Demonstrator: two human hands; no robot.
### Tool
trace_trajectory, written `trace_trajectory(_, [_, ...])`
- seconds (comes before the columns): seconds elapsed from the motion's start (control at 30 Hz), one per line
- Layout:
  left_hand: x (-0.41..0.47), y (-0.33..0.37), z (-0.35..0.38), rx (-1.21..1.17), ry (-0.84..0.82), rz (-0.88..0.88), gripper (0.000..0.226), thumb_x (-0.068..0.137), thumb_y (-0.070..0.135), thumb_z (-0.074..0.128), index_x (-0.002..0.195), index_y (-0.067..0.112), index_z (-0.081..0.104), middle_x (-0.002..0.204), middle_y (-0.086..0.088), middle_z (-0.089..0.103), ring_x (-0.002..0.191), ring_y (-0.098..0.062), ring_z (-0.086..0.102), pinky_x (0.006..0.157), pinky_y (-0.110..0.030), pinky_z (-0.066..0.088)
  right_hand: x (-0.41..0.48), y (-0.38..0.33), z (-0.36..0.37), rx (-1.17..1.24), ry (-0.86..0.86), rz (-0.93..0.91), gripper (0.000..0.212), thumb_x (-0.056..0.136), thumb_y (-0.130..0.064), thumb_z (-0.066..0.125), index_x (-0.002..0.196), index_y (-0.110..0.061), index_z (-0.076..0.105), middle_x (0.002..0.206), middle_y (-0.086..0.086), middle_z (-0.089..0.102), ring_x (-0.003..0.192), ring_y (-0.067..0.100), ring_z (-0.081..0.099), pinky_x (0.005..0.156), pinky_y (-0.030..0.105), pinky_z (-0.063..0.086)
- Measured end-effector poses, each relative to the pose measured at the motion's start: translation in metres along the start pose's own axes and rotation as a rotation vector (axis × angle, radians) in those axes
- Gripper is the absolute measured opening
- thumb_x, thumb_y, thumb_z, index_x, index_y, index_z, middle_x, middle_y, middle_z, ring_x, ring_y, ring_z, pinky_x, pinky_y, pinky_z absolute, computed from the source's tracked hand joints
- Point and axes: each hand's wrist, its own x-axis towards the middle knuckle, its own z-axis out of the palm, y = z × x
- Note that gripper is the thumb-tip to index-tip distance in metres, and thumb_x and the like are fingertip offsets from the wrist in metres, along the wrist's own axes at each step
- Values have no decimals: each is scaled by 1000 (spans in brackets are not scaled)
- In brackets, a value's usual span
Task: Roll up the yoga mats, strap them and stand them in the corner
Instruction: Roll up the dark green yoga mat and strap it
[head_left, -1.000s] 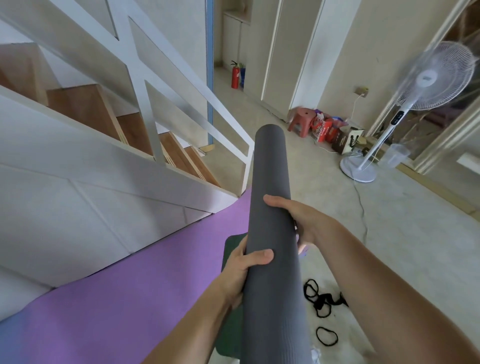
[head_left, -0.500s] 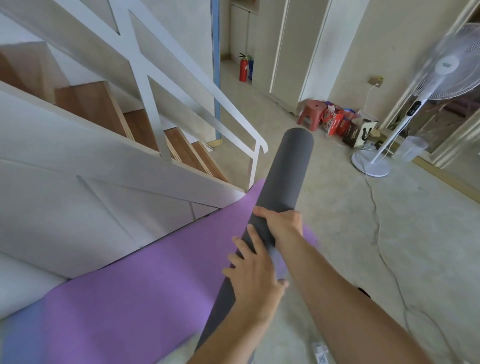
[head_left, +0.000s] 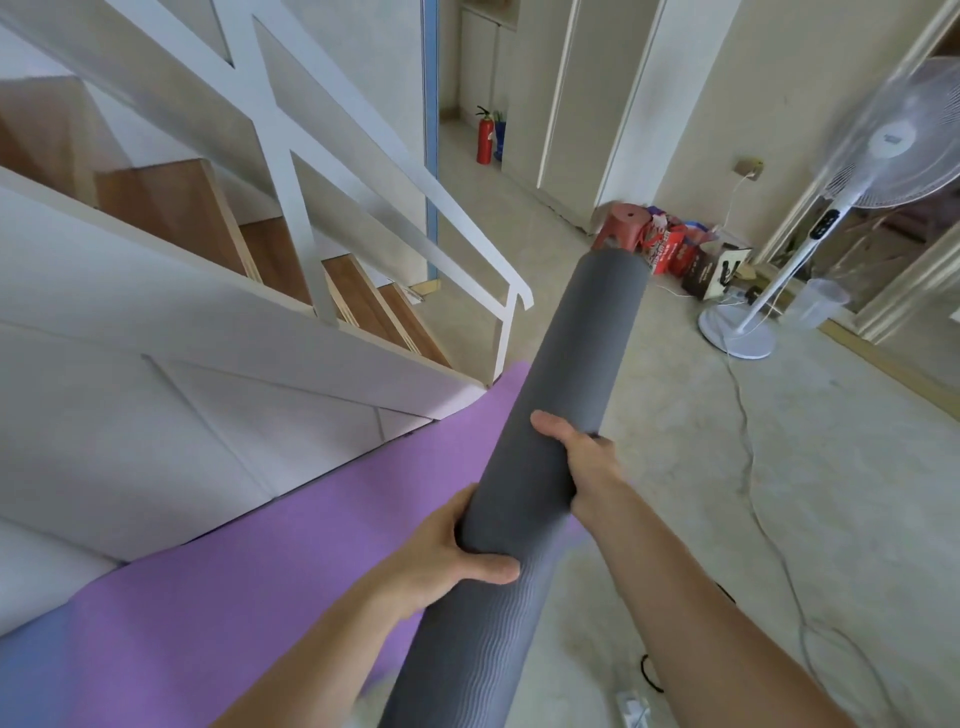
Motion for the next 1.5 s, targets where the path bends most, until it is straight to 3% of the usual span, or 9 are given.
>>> trace_trajectory(0.13, [17,26,21,496,86,-8,136,57,39,84,158,34,-7,142,10,35,123,-18,52,100,-38,48,-17,2,23,-222,281,-108,81,37,-49,92,103,-17,58,91,-2,68,80,22,68,71,40,61])
trace_trajectory(0.2, [16,35,41,698,353,40,130,70,46,76,156,27,-20,137,0,32,115,-28,52,92,-40,49,-35,13,40,-226,301,-120,87,35,-55,88,105,-21,51,93,-5,66,82,21,66,75,41,59])
trace_trajectory(0.33, [2,20,32,530,571,130,111,63,44,80,152,40,14,128,13,49,111,-15,57,82,-29,50,-52,29,37,-120,117,-244,92,45,-41,97,119,-22,44,110,-6,62,96,13,62,80,36,55])
trace_trajectory(0.5, [-28,22,0,257,351,280,101,47,34,90,124,68,33,120,42,55,112,15,53,85,-17,47,-53,-12,-5,-37,-246,-460,114,43,-50,96,139,-21,41,135,6,57,124,26,58,92,41,55])
trace_trajectory(0.67, [-38,49,-9,152,36,336,108,55,17,97,142,44,39,134,25,59,125,-3,56,102,-35,51,-79,-60,-14,176,-393,-552,99,48,-40,94,129,-1,53,121,16,68,110,32,67,83,40,58])
trace_trajectory(0.8, [-38,75,-14,248,-80,298,100,65,-3,89,142,34,37,119,29,64,109,7,61,85,-20,55,-103,-65,13,42,-61,-563,93,40,-39,91,122,-9,57,107,7,73,95,28,72,73,39,60])
trace_trajectory(1.0, [-38,76,33,263,488,392,115,58,51,82,149,35,15,129,12,46,115,-10,56,88,-33,56,-141,-39,62,-266,322,-587,94,45,-56,87,125,-35,41,105,-17,60,93,15,63,86,39,54])
trace_trajectory(1.23, [-56,87,-7,-8,574,436,99,41,28,99,124,38,46,112,19,68,95,0,68,79,-32,60,-129,-24,23,-149,-253,-713,122,42,-44,93,147,-27,33,137,-17,52,129,-4,48,91,11,46])
trace_trajectory(1.5, [-79,126,-12,-185,-49,484,64,66,4,73,127,11,55,118,-5,71,109,-25,68,84,-36,58,-144,-72,1,-94,-799,-575,101,54,-52,91,131,-1,49,121,14,68,110,33,66,85,40,55])
